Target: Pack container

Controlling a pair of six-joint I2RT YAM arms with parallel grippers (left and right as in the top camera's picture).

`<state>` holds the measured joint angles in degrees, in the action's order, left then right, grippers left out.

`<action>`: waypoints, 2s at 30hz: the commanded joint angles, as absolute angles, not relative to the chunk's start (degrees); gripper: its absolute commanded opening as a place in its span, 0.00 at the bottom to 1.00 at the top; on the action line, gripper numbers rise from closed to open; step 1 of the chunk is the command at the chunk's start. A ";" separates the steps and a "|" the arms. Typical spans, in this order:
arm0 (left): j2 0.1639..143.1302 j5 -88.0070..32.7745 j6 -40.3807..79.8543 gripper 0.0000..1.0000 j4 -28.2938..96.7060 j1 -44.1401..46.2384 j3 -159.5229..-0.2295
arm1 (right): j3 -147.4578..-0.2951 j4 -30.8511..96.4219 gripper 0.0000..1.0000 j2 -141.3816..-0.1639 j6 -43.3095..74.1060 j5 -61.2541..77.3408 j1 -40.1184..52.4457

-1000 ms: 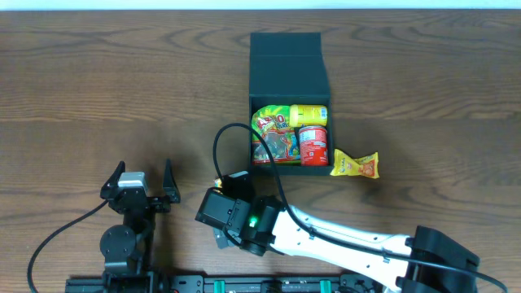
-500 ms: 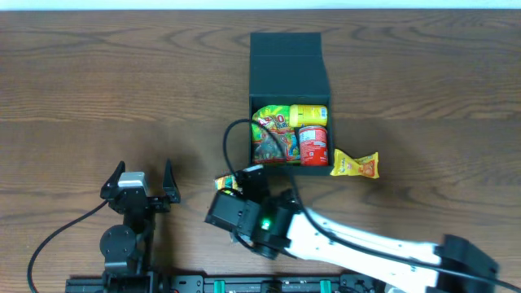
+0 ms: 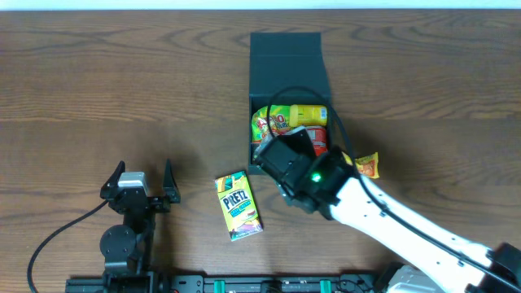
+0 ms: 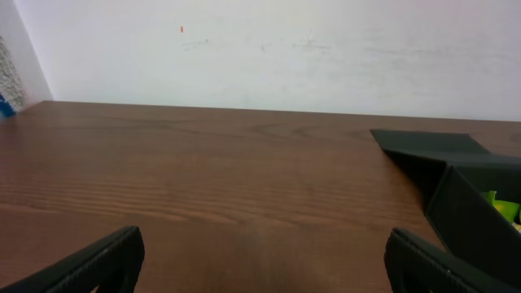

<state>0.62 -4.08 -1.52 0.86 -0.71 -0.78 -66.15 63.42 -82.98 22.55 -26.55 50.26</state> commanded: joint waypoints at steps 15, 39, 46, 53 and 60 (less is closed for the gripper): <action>0.27 -4.10 -1.28 0.95 4.05 -0.99 -0.25 | -65.93 69.60 0.99 -84.51 -28.64 -4.60 18.90; 0.27 -4.10 -1.28 0.95 4.08 -0.99 -0.25 | -65.67 55.37 0.99 -104.64 -49.78 -9.93 13.72; 0.27 -4.10 -1.28 0.95 4.05 -0.99 -0.25 | -60.27 46.22 0.99 -104.92 -49.80 -10.98 13.47; 0.27 -4.10 -1.28 0.95 4.05 -0.99 -0.25 | -56.66 43.88 0.90 -104.92 -49.80 -12.32 13.45; 0.27 -4.10 -1.28 0.95 4.08 -0.99 -0.25 | -56.66 41.47 0.73 -104.92 -46.65 -20.97 13.47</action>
<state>0.62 -4.08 -1.52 0.86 -0.71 -0.78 -59.18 41.74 -102.08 -48.27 -9.32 14.35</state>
